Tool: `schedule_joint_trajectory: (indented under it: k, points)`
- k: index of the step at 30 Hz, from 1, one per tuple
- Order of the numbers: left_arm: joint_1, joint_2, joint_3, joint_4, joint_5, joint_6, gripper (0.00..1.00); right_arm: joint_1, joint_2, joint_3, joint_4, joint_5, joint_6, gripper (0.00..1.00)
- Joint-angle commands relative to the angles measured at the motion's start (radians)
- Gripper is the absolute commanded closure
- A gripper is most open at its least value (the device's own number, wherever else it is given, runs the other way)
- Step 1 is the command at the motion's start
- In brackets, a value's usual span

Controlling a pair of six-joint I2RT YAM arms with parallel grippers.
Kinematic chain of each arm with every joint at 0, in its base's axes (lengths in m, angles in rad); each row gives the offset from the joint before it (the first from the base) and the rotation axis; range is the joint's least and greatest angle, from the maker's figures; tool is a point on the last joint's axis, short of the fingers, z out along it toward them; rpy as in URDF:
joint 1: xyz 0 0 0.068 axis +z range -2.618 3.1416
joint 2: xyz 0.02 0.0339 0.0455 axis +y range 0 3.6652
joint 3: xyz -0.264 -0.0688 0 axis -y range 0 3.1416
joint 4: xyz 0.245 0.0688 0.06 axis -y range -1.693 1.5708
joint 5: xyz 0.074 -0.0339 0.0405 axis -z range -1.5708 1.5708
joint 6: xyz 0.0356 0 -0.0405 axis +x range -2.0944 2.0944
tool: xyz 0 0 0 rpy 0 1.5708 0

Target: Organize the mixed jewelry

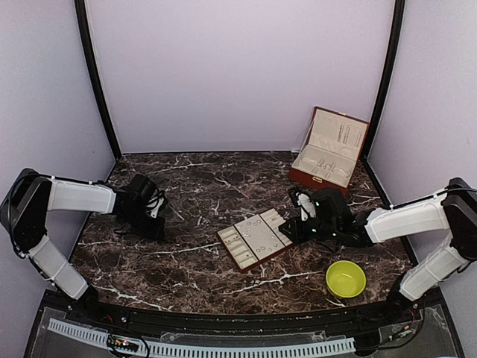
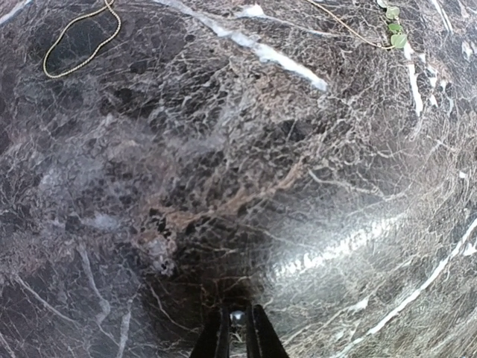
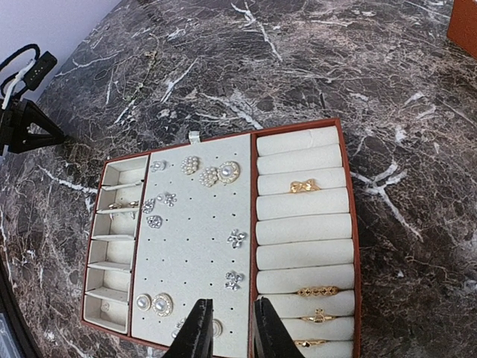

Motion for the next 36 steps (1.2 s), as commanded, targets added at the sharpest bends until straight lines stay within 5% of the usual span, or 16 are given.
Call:
schedule_joint_trajectory:
  k: [1, 15, 25, 36]
  points:
    - [-0.007, -0.043, -0.002, -0.024, -0.003, 0.002, 0.92, -0.008, 0.012, -0.009, 0.037, 0.009, 0.011, 0.8]
    - [-0.007, -0.097, 0.001, -0.014, 0.107, -0.05, 1.0, -0.008, 0.01, 0.021, 0.022, 0.001, 0.002, 0.8]
    - [-0.054, -0.13, 0.055, 0.159, 0.378, -0.048, 1.0, -0.008, -0.017, 0.085, 0.026, -0.151, -0.009, 0.8]
    - [-0.161, 0.027, 0.224, 0.258, 0.672, 0.009, 1.0, -0.002, 0.006, 0.131, 0.045, -0.365, -0.018, 0.79]
